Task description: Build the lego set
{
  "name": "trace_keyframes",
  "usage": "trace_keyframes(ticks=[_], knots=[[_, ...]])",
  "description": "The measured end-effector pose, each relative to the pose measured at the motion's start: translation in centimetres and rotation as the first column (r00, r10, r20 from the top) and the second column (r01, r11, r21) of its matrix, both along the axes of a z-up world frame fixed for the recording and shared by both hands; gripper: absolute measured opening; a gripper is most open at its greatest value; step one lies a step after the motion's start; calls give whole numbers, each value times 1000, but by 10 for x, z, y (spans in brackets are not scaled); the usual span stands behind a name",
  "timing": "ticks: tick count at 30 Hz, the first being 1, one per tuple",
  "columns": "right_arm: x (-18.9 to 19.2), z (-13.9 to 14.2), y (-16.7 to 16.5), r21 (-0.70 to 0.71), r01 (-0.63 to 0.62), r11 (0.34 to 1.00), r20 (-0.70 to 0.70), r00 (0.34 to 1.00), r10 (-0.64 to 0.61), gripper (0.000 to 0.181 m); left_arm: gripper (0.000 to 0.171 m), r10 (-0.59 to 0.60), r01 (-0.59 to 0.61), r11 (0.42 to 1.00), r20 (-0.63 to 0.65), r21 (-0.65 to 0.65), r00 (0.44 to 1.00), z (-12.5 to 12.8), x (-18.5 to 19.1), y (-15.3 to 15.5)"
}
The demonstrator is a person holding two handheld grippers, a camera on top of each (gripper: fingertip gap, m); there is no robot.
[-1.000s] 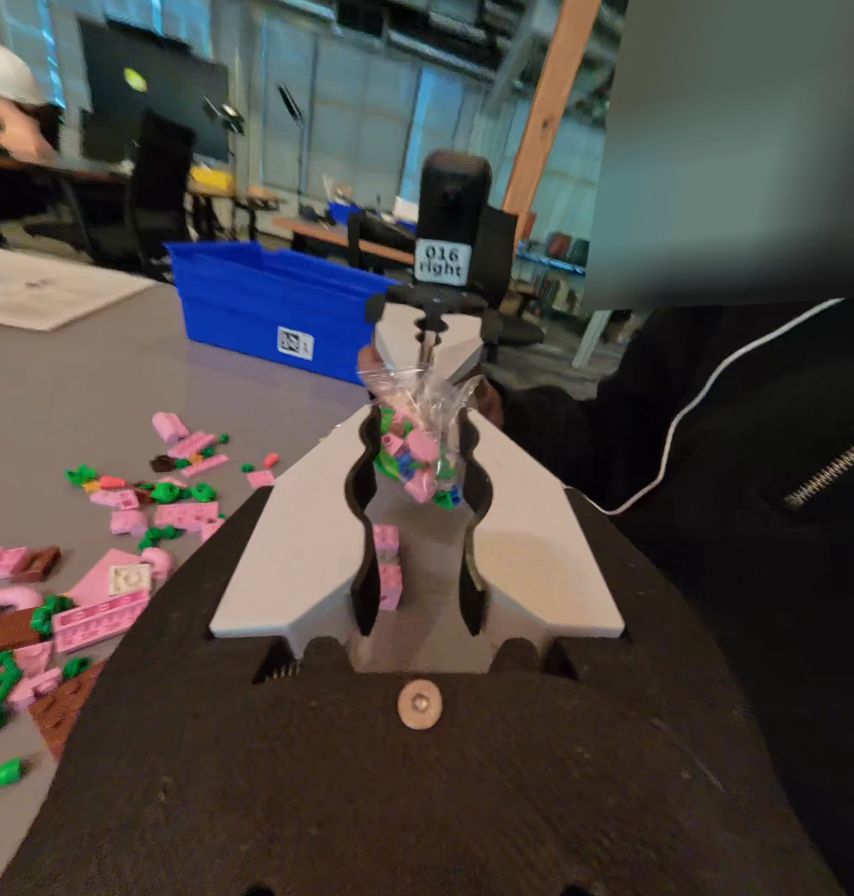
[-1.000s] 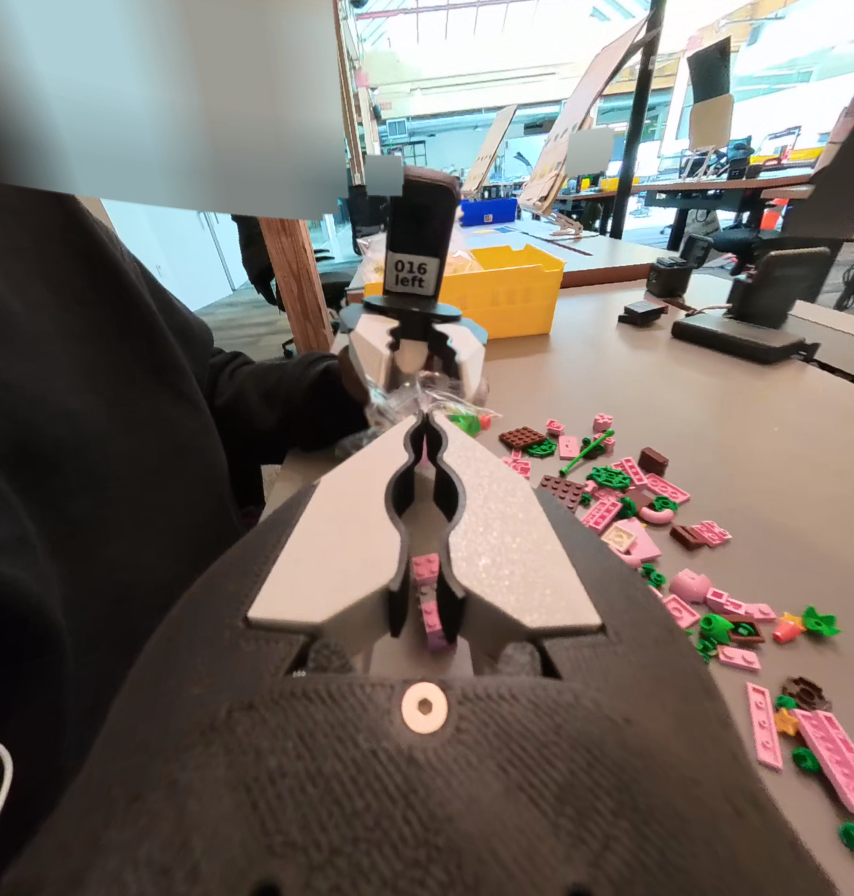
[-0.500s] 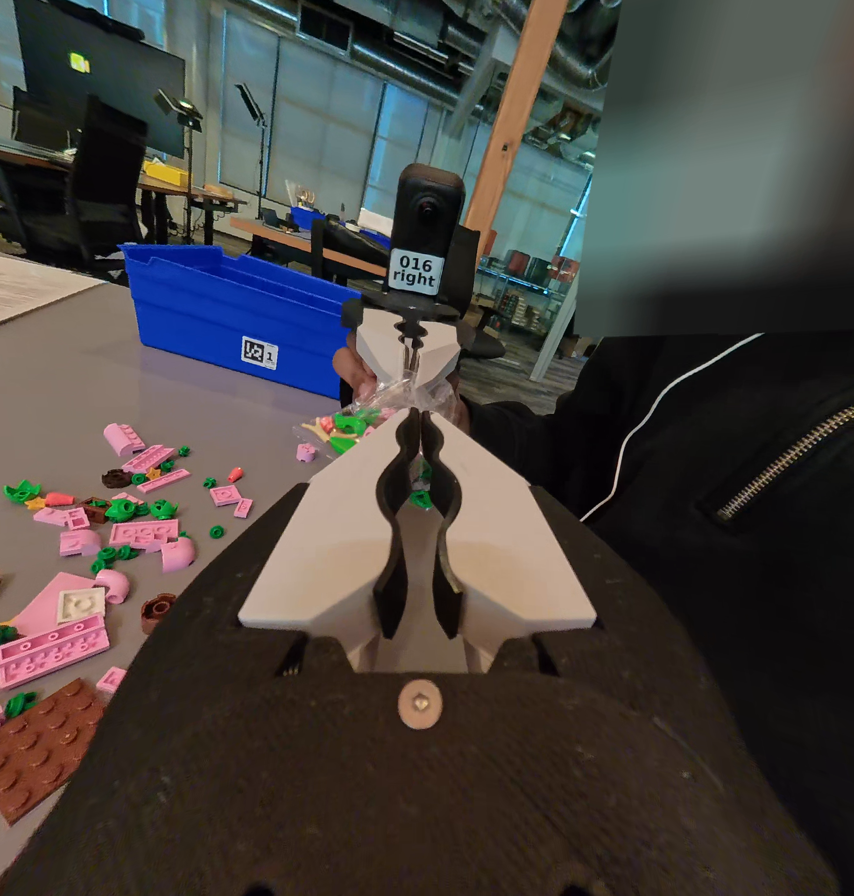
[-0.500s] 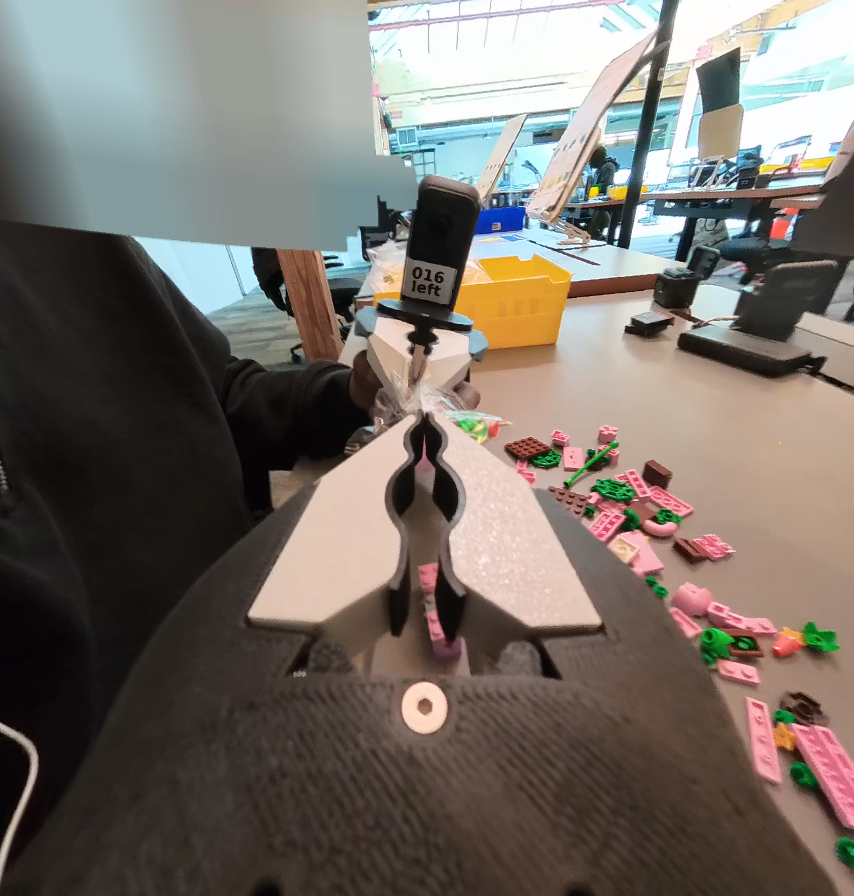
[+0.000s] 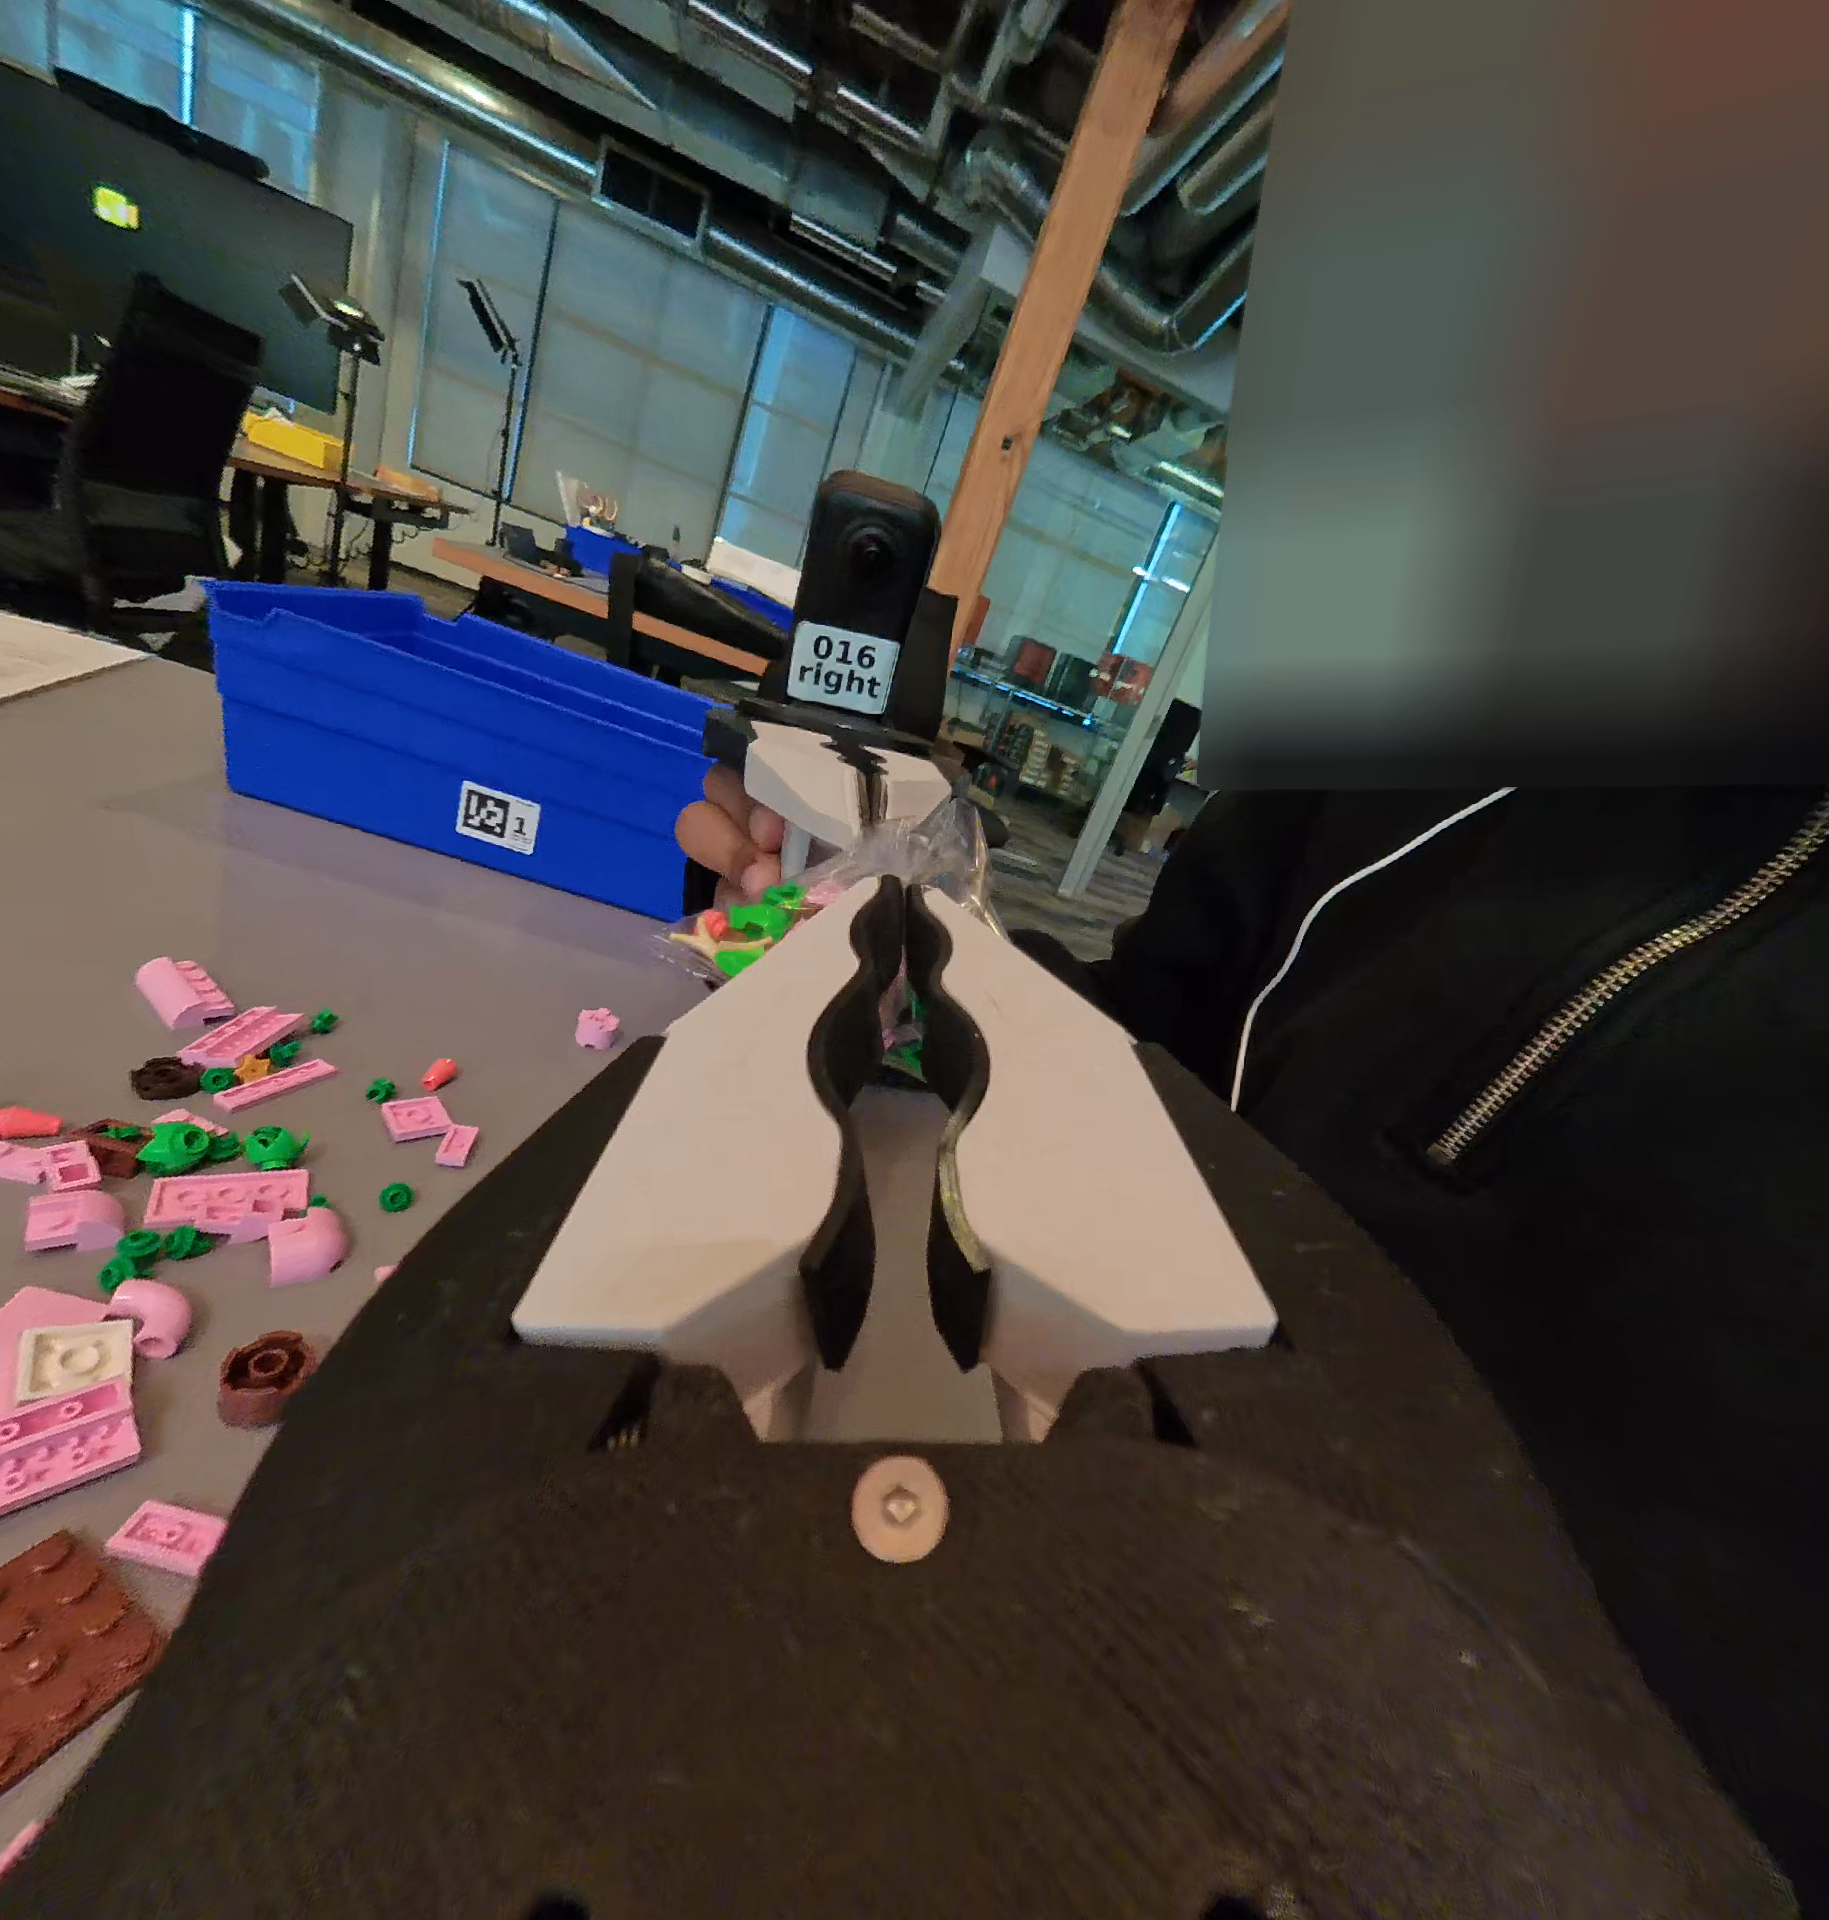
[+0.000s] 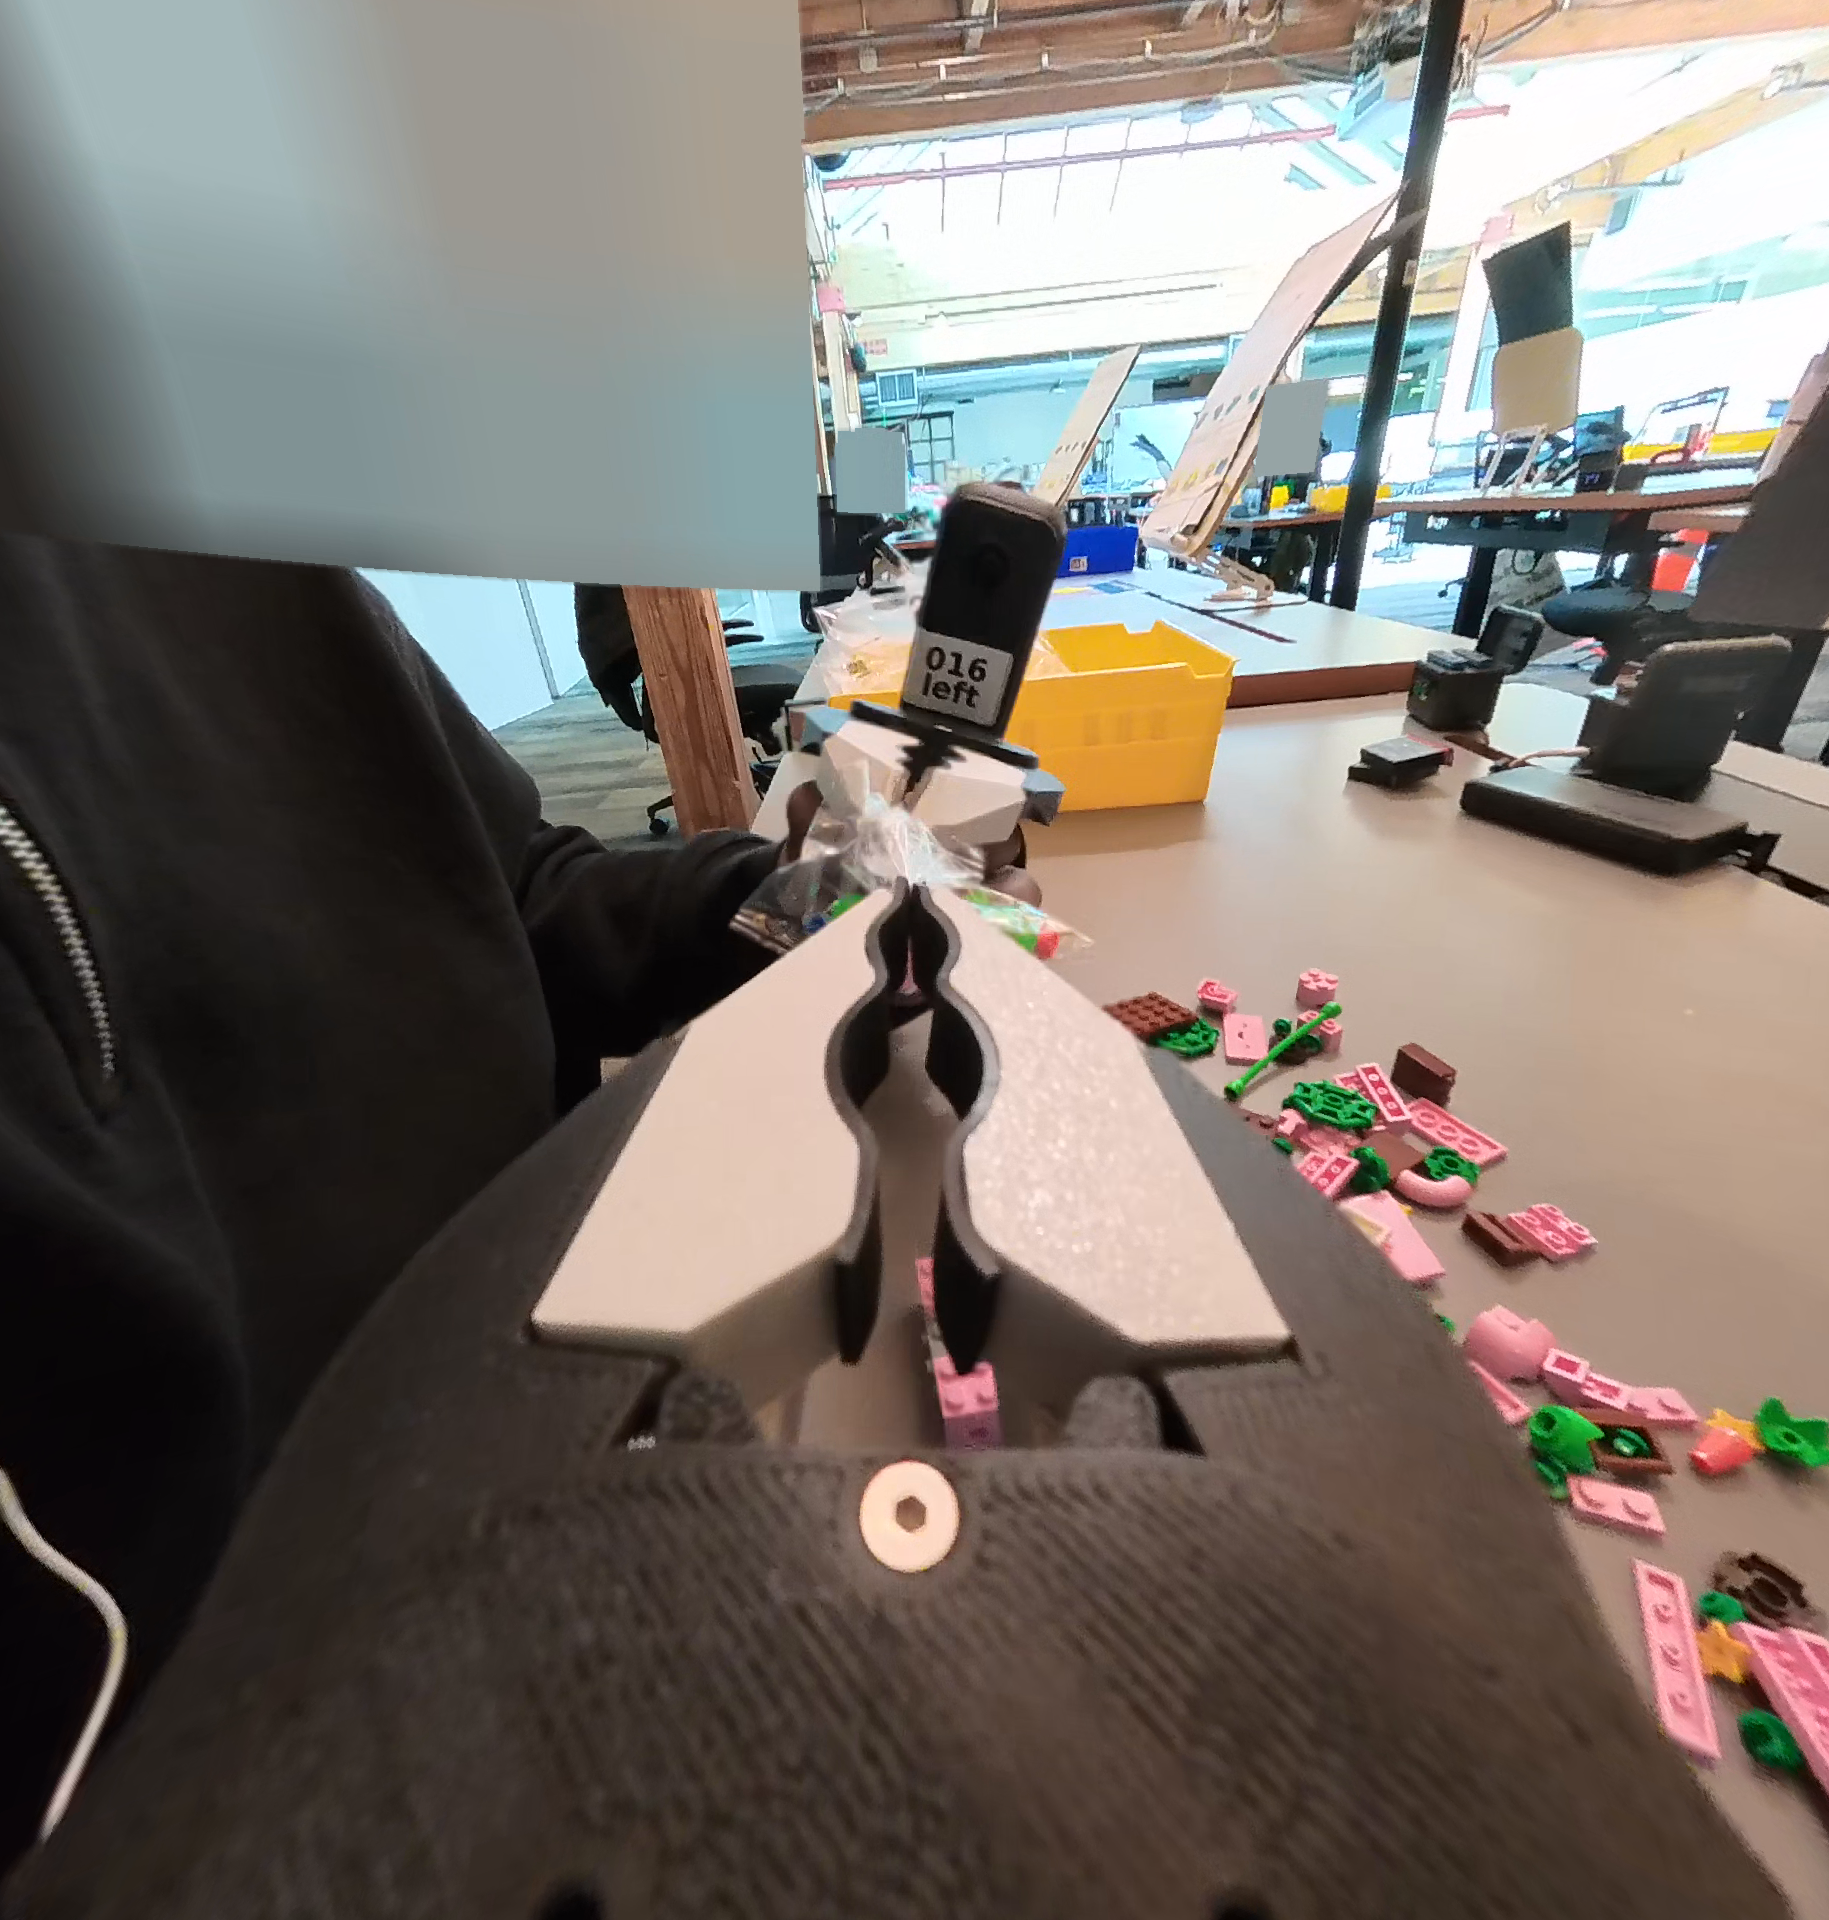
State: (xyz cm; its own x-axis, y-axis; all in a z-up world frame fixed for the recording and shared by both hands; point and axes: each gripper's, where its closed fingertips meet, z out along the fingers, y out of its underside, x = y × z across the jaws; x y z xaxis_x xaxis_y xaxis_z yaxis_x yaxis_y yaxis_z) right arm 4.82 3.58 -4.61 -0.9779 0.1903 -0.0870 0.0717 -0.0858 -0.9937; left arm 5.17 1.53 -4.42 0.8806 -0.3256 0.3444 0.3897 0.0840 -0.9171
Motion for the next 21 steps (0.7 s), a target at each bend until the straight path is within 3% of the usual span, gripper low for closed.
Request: trace_keyframes(ticks=[6, 17, 19, 21], knots=[[1, 14, 10, -100, -13, 995, 8, 1000, 14, 0, 0, 6, -8, 998, 45, 62, 999, 10, -5, -6], [-2, 11, 12, -114, -18, 993, 29, 999, 21, 0, 0, 48, -45, 998, -57, 52, 997, 6, -1, -4], [-4, 7, 12, -91, -6, 996, 29, 1000, 9, 0, 0, 97, -95, 995, -69, 39, 993, 2, -8, -3], [-6, 2, 9, -48, 25, 999, 0, 1000, -25, 0, 14, 145, -142, 989, -65, 44, 987, 2, -14, -4]])
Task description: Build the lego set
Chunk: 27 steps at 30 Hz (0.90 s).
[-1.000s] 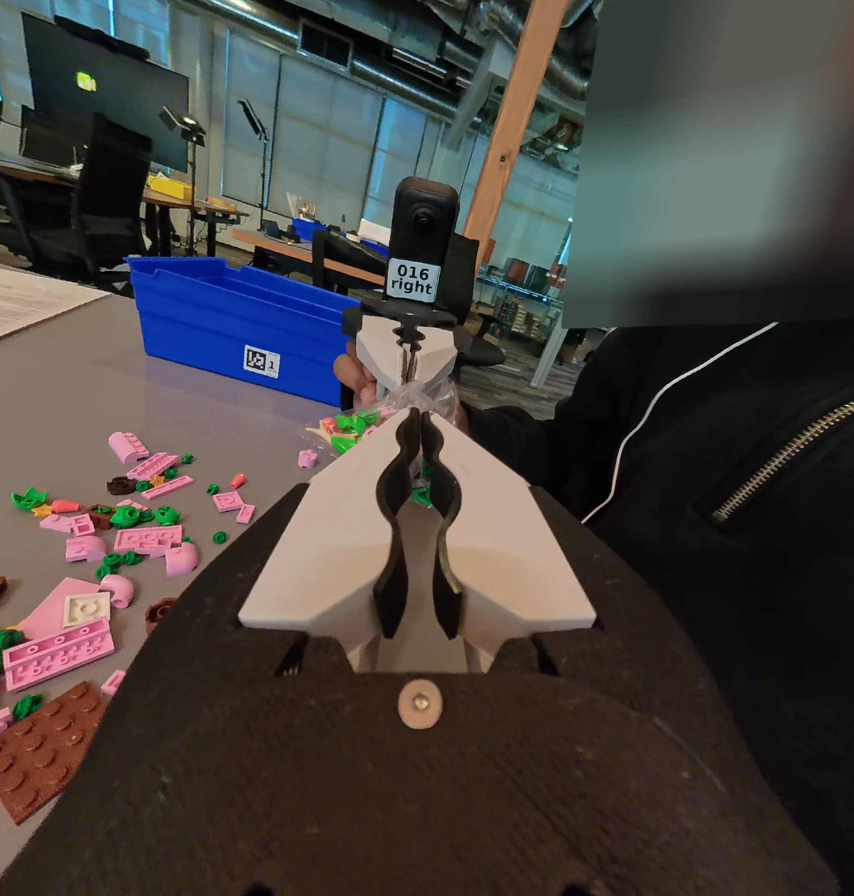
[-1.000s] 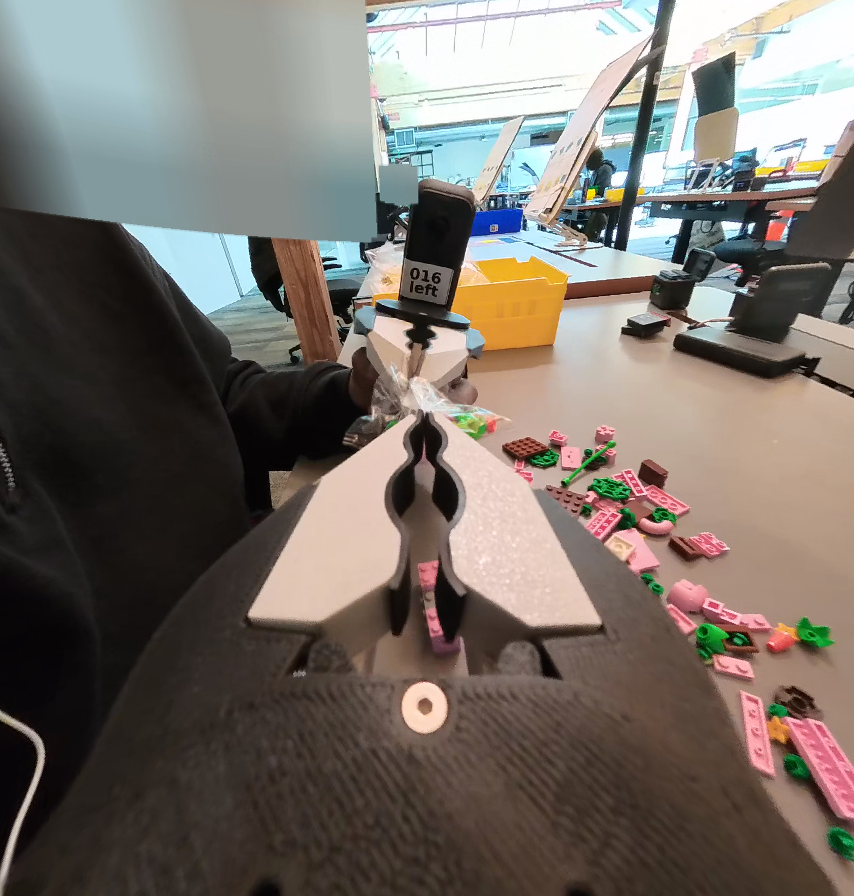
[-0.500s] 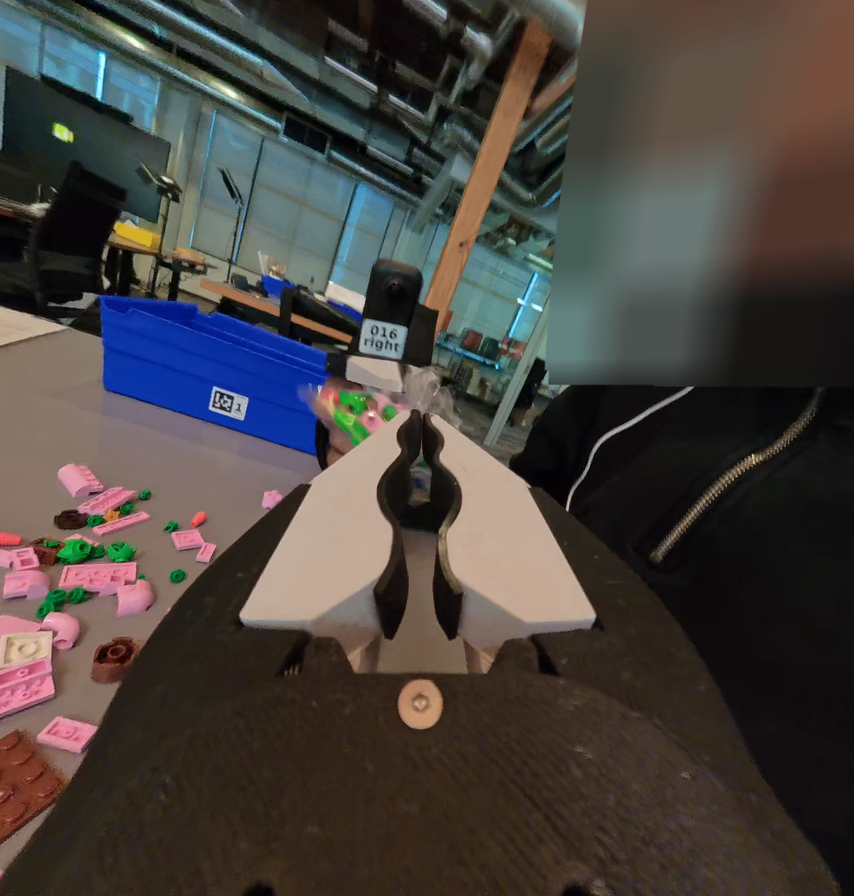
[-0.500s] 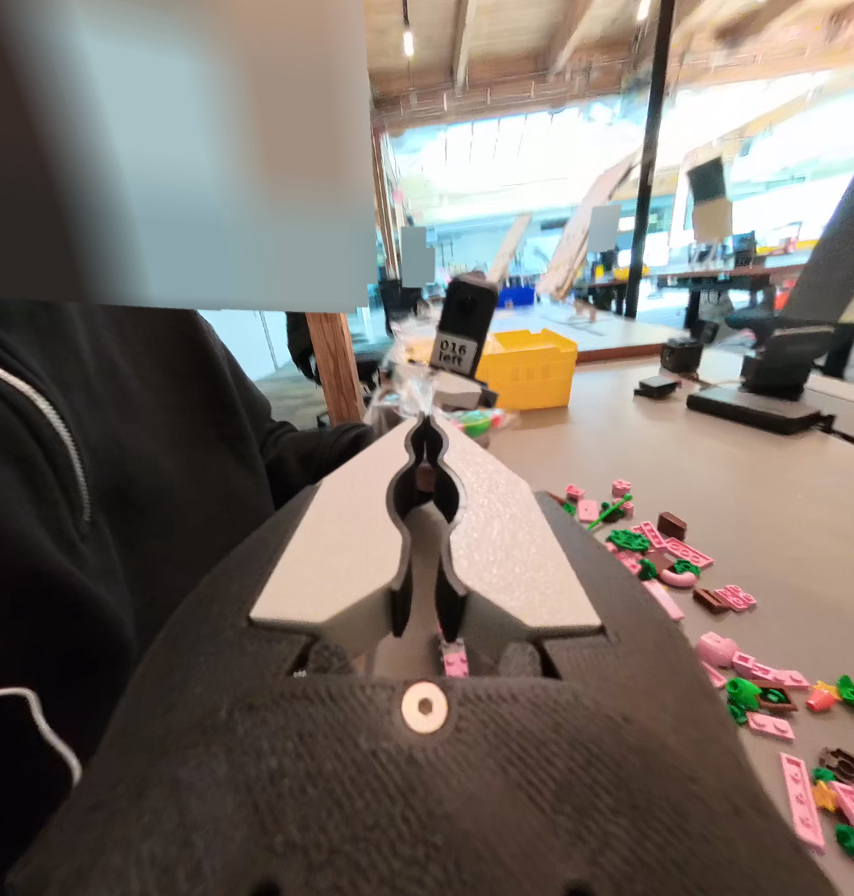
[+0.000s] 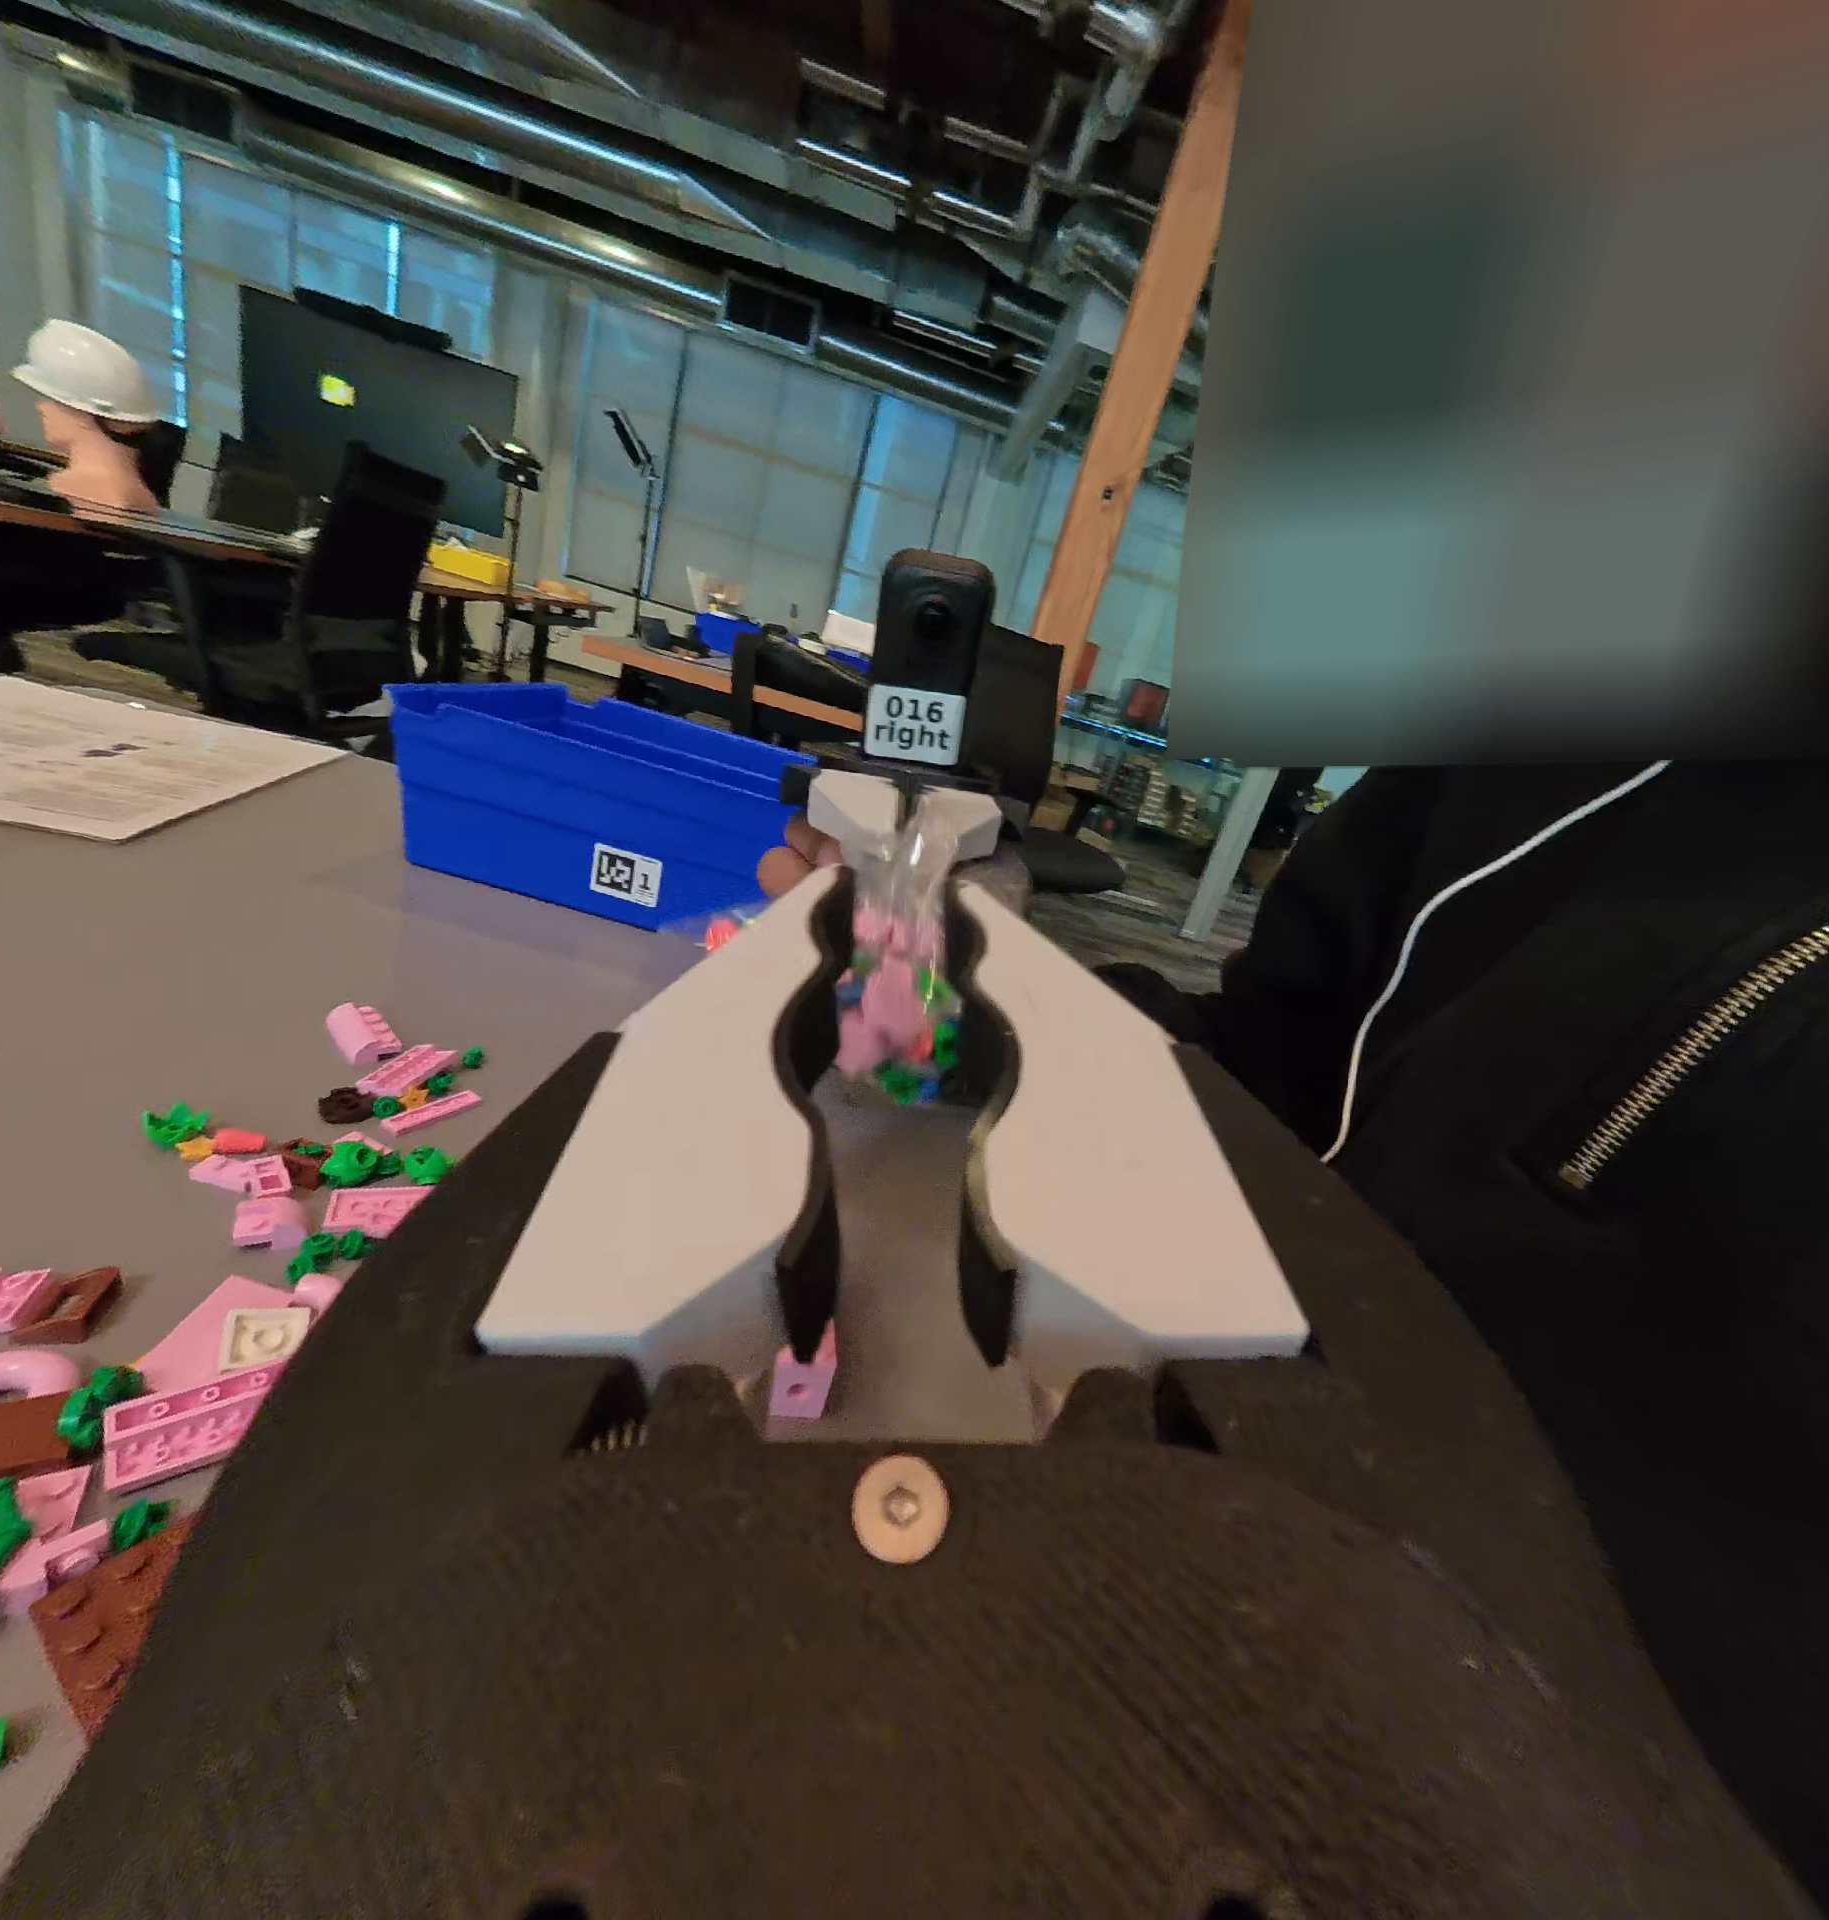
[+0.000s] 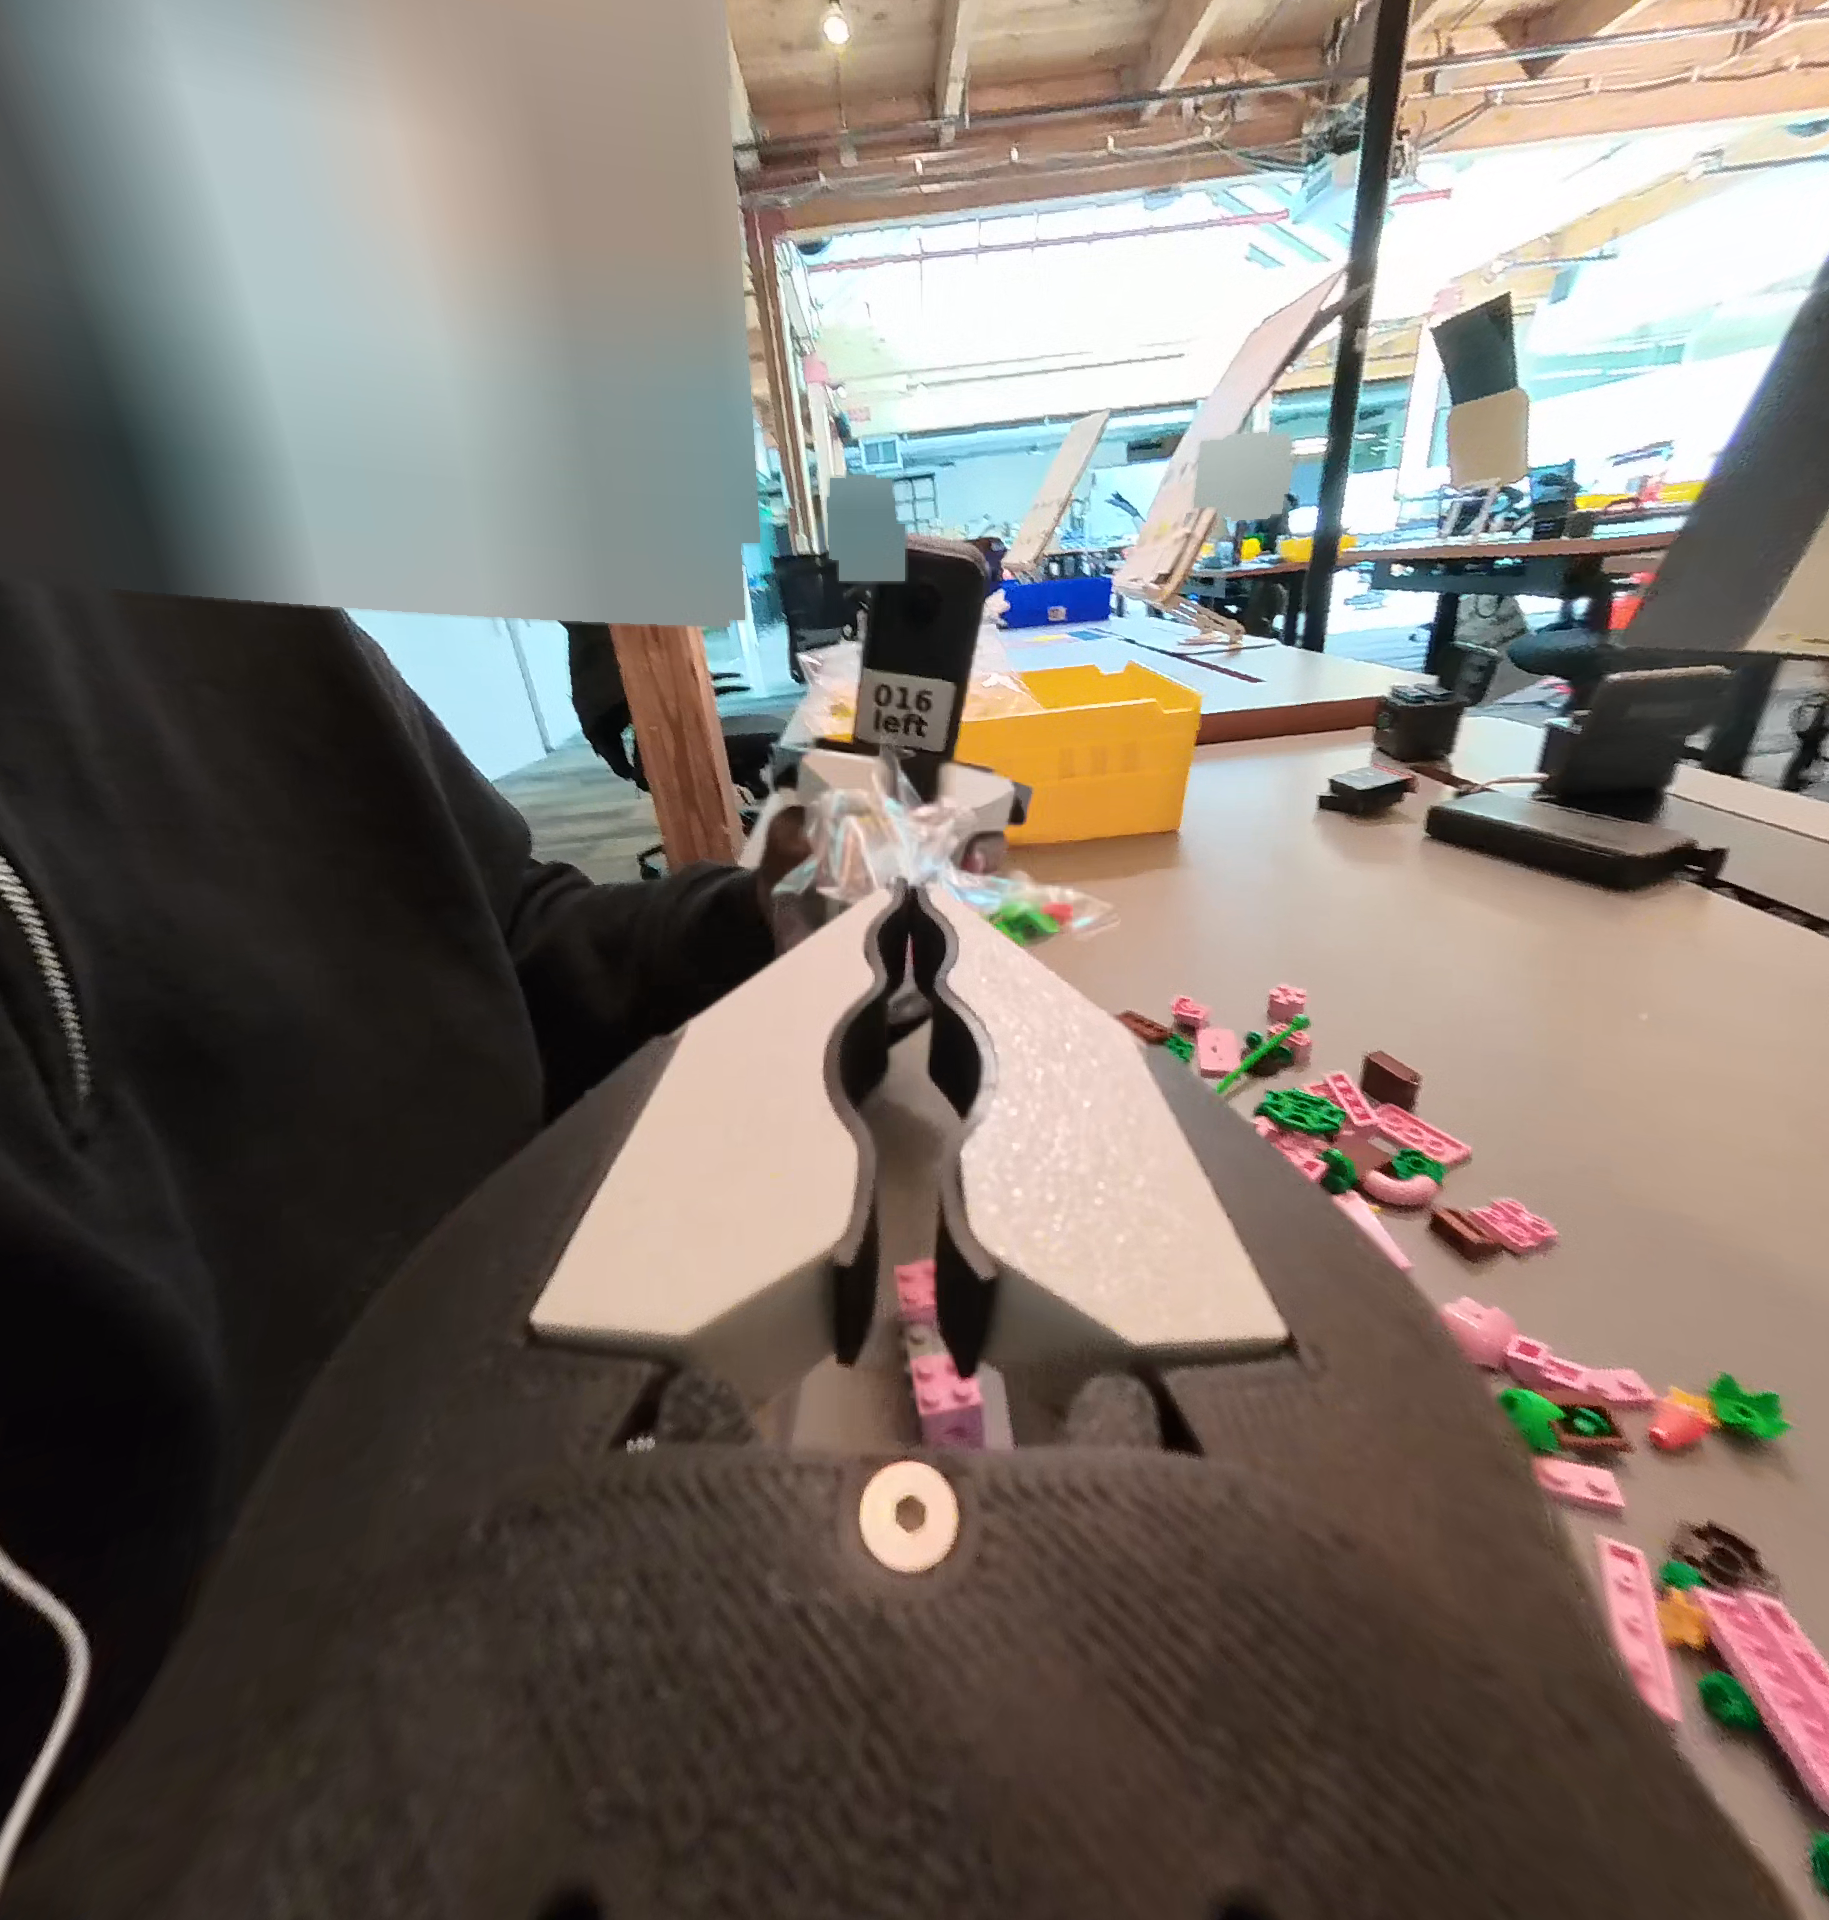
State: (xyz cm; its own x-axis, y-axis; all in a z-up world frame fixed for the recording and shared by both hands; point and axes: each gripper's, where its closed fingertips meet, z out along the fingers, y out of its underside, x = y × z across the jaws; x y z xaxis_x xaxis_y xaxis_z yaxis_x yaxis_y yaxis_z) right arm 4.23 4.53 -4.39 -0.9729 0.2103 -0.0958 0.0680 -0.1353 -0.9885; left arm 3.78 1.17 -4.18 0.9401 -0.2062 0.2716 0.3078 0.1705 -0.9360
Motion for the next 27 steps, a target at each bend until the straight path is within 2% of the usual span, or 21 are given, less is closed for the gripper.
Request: trace_keyframes(ticks=[3, 5, 8, 11, 17, 20, 27], knots=[[-2, -9, -7, 67, 32, 997, -33, 999, -30, 0, 43, -12, 13, 999, 44, -29, 999, -6, -1, 4], [-3, -13, -10, 99, 60, 993, -65, 996, -54, 0, 52, -37, 45, 996, 98, -82, 995, -16, -2, 10], [-4, -16, -11, 119, 71, 990, -77, 995, -62, 0, 51, -53, 84, 983, 186, -164, 981, -32, -4, 18], [-6, -22, -10, 170, 114, 979, -129, 987, -92, 0, 50, -89, 131, 979, 251, -156, 964, -33, -2, 19], [-7, -31, -13, 244, 165, 956, -220, 969, -111, 0, 32, -30, 102, 982, 398, -161, 917, -42, -24, 14], [-7, -33, -15, 268, 195, 943, -259, 958, -125, 0, 20, -19, 98, 977, 374, -192, 927, -44, -23, 14], [-16, -43, -16, 335, 294, 895, -349, 921, -172, 0, 22, 76, 19, 920, 227, -391, 971, -72, -19, 26]])
